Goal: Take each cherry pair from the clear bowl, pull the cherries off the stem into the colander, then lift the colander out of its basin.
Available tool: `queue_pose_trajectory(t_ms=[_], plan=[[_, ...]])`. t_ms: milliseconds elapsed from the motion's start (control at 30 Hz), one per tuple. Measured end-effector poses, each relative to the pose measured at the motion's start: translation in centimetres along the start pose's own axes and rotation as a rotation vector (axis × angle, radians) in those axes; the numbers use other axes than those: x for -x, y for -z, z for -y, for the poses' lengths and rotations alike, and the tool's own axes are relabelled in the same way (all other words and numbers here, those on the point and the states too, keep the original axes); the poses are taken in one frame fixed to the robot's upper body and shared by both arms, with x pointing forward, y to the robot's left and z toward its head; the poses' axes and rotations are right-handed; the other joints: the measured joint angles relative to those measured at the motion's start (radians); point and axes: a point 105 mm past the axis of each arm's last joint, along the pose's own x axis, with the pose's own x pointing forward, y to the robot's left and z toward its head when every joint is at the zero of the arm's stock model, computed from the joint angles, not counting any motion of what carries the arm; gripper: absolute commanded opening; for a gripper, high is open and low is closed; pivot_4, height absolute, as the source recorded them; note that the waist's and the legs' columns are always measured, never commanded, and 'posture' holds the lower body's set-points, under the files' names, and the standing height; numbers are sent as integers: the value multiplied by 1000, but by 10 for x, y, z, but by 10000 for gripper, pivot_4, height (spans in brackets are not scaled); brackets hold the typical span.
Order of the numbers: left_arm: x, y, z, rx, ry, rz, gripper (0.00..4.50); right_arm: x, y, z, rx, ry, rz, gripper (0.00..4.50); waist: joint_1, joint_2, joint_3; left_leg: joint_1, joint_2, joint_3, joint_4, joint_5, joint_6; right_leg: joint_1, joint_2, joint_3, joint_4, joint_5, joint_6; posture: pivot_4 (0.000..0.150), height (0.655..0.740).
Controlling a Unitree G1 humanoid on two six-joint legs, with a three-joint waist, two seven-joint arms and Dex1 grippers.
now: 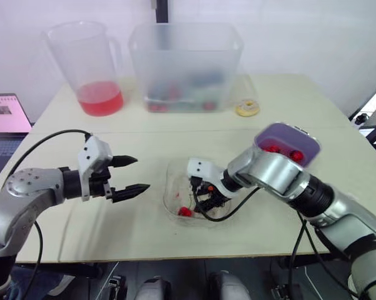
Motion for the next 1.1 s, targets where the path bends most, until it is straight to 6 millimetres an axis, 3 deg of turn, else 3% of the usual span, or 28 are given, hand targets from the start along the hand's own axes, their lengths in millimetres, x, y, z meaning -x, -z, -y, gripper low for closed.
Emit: queue_pose_trajectory(t_ms=[533, 767, 867, 933, 1100], plan=[[-10, 2, -4, 6, 22, 10, 45000, 15, -14, 8, 158, 81, 33, 15901, -2, 0, 0, 0, -1, 0, 0, 0, 0, 0, 0, 0, 0, 0, 0, 1500, 6863], [-12, 4, -2, 4, 33, 4, 45000, 20, -7, 3, 121, 68, -10, 15901, -1, 0, 0, 0, -1, 0, 0, 0, 0, 0, 0, 0, 0, 0, 0, 1500, 6863], [-14, 4, -1, 11, 44, 13, 45000, 20, -2, 3, 92, 73, -34, 24774, -1, 0, 0, 0, 0, 0, 0, 0, 0, 0, 0, 0, 0, 0, 0, 1500, 6863], [-17, 4, 1, 10, 57, 12, 45000, 18, -2, 3, 82, 75, -38, 34516, -2, 0, 0, 0, 0, 0, 0, 0, 0, 0, 0, 0, 0, 0, 0, 1500, 6863], [-17, 5, 0, 16, 58, 9, 45000, 16, -2, 5, 76, 93, -43, 34516, -2, 0, 0, 0, 0, 0, 0, 0, 0, 0, 0, 0, 0, 0, 0, 1500, 6863]])
